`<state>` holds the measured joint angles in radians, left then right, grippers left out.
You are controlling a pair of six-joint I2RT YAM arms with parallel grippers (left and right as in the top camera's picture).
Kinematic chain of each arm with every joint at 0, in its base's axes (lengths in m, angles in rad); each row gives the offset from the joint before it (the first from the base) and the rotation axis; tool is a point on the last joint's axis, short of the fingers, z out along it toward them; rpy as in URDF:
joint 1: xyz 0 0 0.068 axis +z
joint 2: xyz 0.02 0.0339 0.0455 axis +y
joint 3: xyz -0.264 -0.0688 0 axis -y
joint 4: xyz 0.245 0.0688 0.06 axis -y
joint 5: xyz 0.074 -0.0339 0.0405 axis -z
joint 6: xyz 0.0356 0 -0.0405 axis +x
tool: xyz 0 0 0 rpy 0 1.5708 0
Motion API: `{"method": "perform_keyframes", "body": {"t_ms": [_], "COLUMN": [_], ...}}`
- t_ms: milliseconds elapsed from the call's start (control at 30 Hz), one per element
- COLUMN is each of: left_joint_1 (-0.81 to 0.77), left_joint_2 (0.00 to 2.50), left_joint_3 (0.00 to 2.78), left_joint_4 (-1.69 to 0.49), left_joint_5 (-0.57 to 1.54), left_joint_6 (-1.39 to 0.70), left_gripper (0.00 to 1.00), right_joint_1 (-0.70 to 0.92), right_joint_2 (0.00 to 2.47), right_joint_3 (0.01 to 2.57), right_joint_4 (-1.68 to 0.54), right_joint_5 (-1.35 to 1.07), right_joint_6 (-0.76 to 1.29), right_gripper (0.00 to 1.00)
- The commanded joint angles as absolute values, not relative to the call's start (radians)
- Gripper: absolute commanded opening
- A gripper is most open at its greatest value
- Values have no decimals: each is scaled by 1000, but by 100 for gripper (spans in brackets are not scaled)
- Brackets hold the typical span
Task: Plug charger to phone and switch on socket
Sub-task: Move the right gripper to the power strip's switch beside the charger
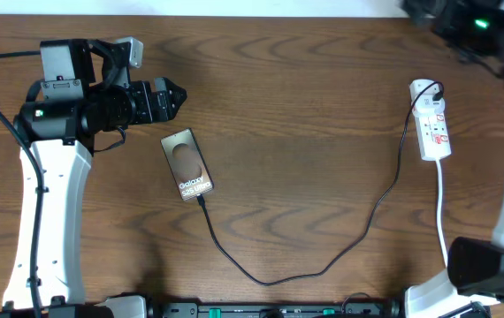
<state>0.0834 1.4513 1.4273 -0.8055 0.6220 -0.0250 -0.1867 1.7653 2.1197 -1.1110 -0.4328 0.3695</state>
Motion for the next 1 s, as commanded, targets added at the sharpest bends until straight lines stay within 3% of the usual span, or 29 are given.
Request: {"method": "perform_keyframes", "body": {"t_ms": [0, 367, 533, 700, 967], "left_joint_1": [84, 84, 84, 84, 84], "left_joint_2": [1449, 1450, 1450, 1450, 1450], "left_joint_3": [1443, 1442, 1442, 1442, 1442], "left_joint_4": [-807, -807, -807, -807, -807], "left_joint_5": [616, 616, 616, 616, 616], "left_joint_6": [-8, -8, -8, -8, -8], "left_gripper": [90, 89, 89, 89, 90], "right_joint_1": [-307, -665, -695, -692, -673], "right_joint_2": [1792, 1892, 2009, 2143, 2306], "right_joint_3": [2117, 2099, 2082, 2082, 2082], "right_joint_4": [-1174, -1322, -1333, -1363, -1395], "right_joint_5": [-404, -618, -648, -849, -890], "right_joint_6": [174, -202, -292, -496, -590], "right_gripper": [99, 99, 99, 99, 99]}}
